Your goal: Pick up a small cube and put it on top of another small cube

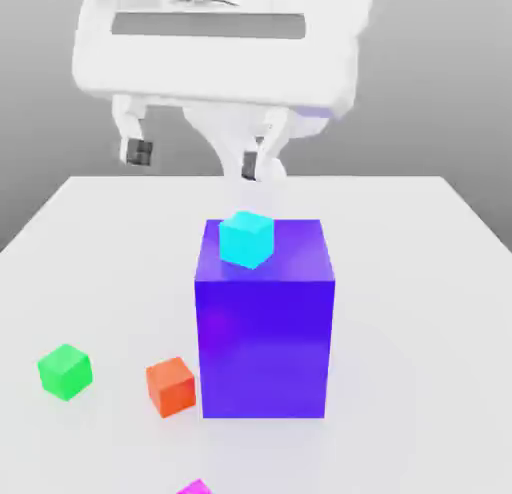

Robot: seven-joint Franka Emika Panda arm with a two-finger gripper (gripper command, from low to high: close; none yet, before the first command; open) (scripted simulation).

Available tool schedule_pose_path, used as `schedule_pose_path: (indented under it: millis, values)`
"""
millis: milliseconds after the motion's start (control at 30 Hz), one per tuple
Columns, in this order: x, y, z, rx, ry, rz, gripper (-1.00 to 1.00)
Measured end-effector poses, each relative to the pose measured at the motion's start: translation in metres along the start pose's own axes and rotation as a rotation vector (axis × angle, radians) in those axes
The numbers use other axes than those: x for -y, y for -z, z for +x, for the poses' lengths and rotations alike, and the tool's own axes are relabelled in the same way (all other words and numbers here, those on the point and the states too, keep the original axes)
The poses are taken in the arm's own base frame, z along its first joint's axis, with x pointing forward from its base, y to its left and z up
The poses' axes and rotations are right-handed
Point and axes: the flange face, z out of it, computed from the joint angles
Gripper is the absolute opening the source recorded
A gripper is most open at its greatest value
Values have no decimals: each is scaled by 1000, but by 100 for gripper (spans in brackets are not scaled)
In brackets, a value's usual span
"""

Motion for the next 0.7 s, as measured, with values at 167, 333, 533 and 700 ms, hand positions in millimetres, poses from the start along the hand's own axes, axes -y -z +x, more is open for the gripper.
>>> schedule_pose_path:
  millis: [167, 333, 533, 700]
  values:
    - [-12, -88, 1, 48, -122, -112, 0]
    - [-32, -171, -12, 111, -237, -213, 0]
    - [-66, -260, -35, 191, -379, -319, 0]
    - [-83, -313, -50, 198, -392, -328, -100]
